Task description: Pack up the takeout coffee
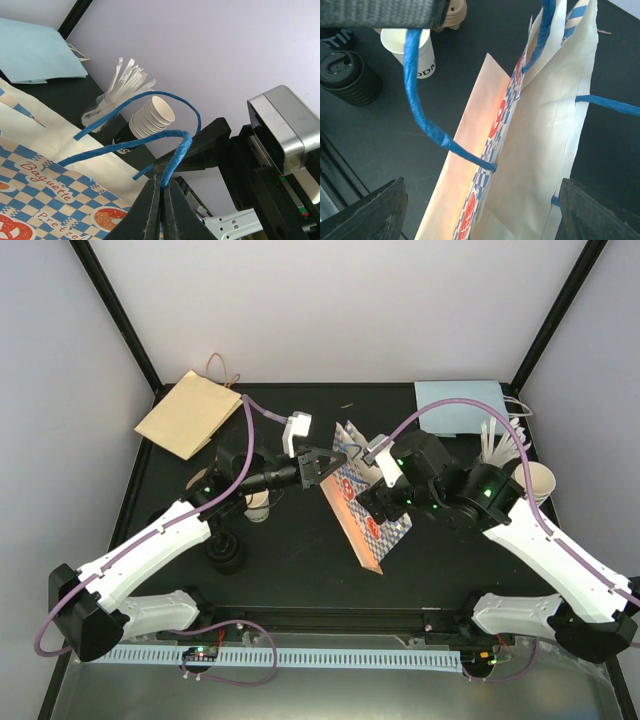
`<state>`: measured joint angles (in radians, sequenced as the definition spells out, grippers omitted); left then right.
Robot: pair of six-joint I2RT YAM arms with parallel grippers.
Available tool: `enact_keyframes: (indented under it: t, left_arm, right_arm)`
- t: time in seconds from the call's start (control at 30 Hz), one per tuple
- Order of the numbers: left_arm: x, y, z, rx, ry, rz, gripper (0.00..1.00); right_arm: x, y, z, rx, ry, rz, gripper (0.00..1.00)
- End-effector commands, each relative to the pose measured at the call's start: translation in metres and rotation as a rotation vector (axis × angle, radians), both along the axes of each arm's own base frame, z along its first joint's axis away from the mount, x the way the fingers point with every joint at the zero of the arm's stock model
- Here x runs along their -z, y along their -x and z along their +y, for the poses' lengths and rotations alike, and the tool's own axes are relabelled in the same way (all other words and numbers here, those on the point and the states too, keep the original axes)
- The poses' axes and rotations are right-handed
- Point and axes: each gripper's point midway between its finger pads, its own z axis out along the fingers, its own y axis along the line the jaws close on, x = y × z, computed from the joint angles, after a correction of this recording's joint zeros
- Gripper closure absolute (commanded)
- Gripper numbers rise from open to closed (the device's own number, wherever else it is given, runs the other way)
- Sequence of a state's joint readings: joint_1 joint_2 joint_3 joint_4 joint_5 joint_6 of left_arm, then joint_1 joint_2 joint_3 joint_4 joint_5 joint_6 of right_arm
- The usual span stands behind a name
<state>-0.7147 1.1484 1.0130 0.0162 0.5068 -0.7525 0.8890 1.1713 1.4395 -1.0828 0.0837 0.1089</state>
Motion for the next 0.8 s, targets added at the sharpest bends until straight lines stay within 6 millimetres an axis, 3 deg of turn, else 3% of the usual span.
enact_keyframes:
  t: [0.0,0.77]
  left_arm:
    - [-0.027,0.004,0.001,0.019,0.058,-0.037,0.99]
    - [-0.038,0.006,0.003,0.015,0.074,-0.053,0.99]
  right_arm:
    - [-0.008,0.009,0.003,-0.029,-0.051,-0.005,0.15]
    - [0.014,0.005,0.018,-0.033,-0.02,0.02,0.16]
